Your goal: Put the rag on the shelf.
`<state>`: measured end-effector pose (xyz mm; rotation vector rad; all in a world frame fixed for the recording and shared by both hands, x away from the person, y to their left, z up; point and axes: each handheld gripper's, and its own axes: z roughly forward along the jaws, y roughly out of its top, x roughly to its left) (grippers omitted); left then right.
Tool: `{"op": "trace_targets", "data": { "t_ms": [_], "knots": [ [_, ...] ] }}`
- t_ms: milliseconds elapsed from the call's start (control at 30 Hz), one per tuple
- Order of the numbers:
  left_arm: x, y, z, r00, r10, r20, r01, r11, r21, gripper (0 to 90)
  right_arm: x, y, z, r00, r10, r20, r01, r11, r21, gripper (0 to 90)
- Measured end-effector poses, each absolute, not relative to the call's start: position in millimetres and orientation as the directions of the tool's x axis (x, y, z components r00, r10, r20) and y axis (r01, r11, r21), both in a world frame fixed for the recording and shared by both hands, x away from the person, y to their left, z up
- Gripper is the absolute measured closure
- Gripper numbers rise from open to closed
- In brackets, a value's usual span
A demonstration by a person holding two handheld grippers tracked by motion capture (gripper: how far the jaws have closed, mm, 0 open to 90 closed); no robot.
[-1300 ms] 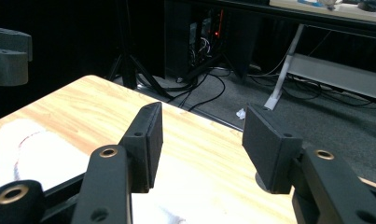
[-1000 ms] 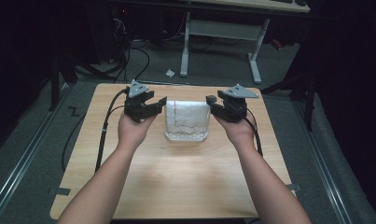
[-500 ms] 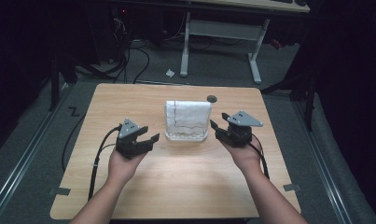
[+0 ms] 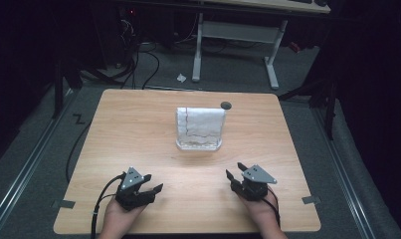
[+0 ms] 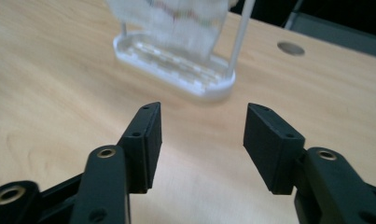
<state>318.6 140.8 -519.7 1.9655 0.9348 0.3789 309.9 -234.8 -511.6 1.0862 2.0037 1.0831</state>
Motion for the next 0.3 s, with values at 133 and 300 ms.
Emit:
{"op": "trace_targets", "data": {
  "t_ms": [133,300],
  "knots": [
    [320.1,136.8,-519.7,0.684,0.725,-0.080,0.448,-0.330,0.831,42.2,305.2,-239.8,-515.9,-0.476,0.869,-0.134,0.378,0.339,0.861,48.0],
    [324.4,137.6,-523.2,0.681,0.724,-0.109,0.465,-0.313,0.829,40.6,311.7,-240.7,-517.1,-0.461,0.879,-0.126,0.388,0.327,0.862,47.8]
  ]
}}
